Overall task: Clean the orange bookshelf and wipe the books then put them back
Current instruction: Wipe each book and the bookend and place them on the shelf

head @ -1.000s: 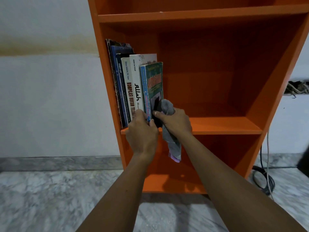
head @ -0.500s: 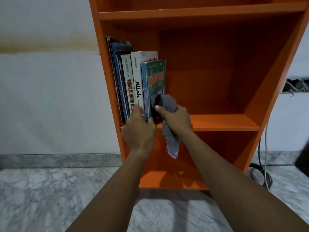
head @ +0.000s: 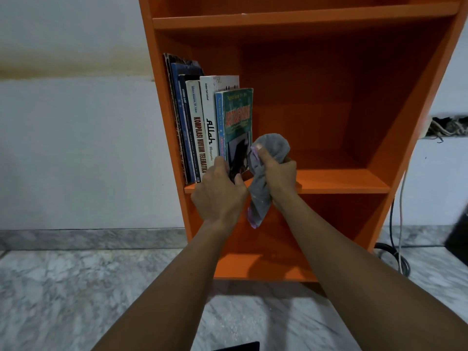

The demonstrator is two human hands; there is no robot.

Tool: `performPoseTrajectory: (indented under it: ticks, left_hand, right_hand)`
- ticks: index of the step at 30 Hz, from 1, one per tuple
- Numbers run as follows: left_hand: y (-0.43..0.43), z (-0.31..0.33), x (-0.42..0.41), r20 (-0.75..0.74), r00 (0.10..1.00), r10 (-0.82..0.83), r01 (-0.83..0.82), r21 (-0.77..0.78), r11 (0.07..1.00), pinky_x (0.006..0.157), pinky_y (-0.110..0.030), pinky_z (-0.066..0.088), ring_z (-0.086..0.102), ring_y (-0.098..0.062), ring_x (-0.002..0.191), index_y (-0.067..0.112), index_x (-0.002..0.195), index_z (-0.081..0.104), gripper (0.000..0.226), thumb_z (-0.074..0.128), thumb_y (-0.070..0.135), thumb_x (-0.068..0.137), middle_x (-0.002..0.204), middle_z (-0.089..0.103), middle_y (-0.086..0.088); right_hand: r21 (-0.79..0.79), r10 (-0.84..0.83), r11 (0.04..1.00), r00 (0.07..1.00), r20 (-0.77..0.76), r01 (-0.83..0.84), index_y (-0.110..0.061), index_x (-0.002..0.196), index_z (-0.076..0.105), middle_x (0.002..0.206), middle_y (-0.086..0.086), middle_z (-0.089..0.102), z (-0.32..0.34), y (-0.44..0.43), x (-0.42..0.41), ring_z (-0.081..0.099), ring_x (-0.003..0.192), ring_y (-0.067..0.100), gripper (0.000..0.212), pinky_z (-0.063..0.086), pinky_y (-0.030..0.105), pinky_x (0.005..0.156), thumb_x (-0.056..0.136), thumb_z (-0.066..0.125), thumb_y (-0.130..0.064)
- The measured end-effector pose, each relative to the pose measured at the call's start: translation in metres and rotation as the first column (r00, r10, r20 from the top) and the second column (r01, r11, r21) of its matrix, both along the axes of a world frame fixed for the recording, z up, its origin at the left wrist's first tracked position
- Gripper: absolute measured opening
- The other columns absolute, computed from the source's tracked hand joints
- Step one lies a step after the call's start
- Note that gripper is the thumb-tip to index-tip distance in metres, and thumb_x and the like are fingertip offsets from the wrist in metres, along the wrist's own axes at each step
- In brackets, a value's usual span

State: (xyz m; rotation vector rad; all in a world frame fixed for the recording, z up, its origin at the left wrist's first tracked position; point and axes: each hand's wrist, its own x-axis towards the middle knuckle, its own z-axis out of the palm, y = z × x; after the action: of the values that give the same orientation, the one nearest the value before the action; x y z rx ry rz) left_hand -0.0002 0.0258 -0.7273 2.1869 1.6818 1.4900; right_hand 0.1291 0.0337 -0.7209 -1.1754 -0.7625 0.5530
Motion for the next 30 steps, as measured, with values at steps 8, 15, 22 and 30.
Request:
performPoseTrajectory:
  ticks: [8,15,22,30]
  left_hand:
    - [-0.036,-0.017,-0.002,-0.223,0.964,-0.144,0.114,-0.144,0.983,0.076,-0.041,0.052,0.065,-0.033,0.095,0.022,0.122,0.051,0.039,0.059,0.039,0.088,0.112,0.064,-0.004]
    - [-0.110,-0.069,0.021,-0.467,0.812,-0.352,0.138,-0.432,0.891,0.074,-0.040,0.038,0.061,-0.041,0.108,0.017,0.137,0.039,0.058,0.061,0.032,0.086,0.121,0.061,-0.013]
    - [-0.211,-0.180,0.035,-0.356,0.751,-0.555,0.172,-0.707,0.686,0.071,-0.037,0.041,0.062,-0.037,0.102,0.012,0.126,0.047,0.047,0.062,0.036,0.089,0.116,0.060,-0.012]
    - [-0.299,-0.320,-0.006,-0.039,0.885,-0.464,0.108,-0.952,0.286,0.092,-0.043,0.052,0.060,-0.038,0.115,0.013,0.129,0.050,0.047,0.064,0.031,0.088,0.126,0.059,-0.015]
  right_hand:
    - [-0.009,-0.010,1.000,0.971,-0.238,0.008,-0.003,0.086,0.070,0.072,0.009,0.068,-0.018,-0.066,0.032,0.068,0.063,0.020,0.035,0.056,0.034,0.062,0.092,0.073,-0.038]
    - [-0.185,-0.029,0.983,0.992,-0.122,0.006,-0.014,0.064,0.047,0.053,0.002,0.041,-0.047,-0.139,0.047,0.043,0.055,0.024,0.050,0.043,0.050,0.066,0.094,0.066,-0.048]
    - [-0.415,0.198,0.871,0.960,-0.197,-0.264,-0.020,0.076,0.032,0.061,0.003,0.035,-0.132,-0.209,0.041,0.034,0.050,0.016,0.027,0.035,0.029,0.049,0.087,0.053,-0.033]
    - [-0.747,0.054,0.663,0.998,-0.012,-0.045,-0.018,0.114,0.020,0.110,0.018,0.054,-0.280,-0.293,0.038,0.056,0.088,0.024,0.036,0.049,0.036,0.071,0.096,0.046,-0.001]
